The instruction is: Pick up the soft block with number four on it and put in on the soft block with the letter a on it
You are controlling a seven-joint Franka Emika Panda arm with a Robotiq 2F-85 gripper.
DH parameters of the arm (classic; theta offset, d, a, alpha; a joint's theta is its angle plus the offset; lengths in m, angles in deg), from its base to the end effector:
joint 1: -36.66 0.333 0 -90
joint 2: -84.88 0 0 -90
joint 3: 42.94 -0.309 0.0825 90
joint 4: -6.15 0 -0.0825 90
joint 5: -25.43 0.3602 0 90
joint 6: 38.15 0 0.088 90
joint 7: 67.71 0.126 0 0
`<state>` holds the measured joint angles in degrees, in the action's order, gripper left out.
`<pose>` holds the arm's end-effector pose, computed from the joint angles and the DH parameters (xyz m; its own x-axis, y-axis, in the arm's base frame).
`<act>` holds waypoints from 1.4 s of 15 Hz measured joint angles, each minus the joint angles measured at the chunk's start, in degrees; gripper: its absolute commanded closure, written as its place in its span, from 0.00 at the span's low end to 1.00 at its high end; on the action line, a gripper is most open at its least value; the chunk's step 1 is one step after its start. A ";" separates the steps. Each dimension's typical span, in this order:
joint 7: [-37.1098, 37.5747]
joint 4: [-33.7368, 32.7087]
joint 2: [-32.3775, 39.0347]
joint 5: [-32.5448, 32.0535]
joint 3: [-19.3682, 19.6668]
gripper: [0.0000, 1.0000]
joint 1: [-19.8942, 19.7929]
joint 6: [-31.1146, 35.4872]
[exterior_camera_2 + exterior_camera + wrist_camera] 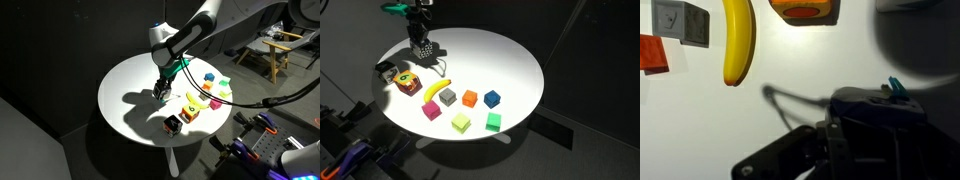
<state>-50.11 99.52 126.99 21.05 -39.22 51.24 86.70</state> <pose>0.6320 0.1208 0.1690 0.9867 -0.0659 -0.1483 -0.0436 -0.9879 0.1487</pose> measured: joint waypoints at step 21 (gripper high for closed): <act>14.09 31.58 -21.65 -16.80 -1.24 0.97 3.72 7.37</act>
<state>-36.03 131.10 105.34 4.25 -40.46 54.97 94.07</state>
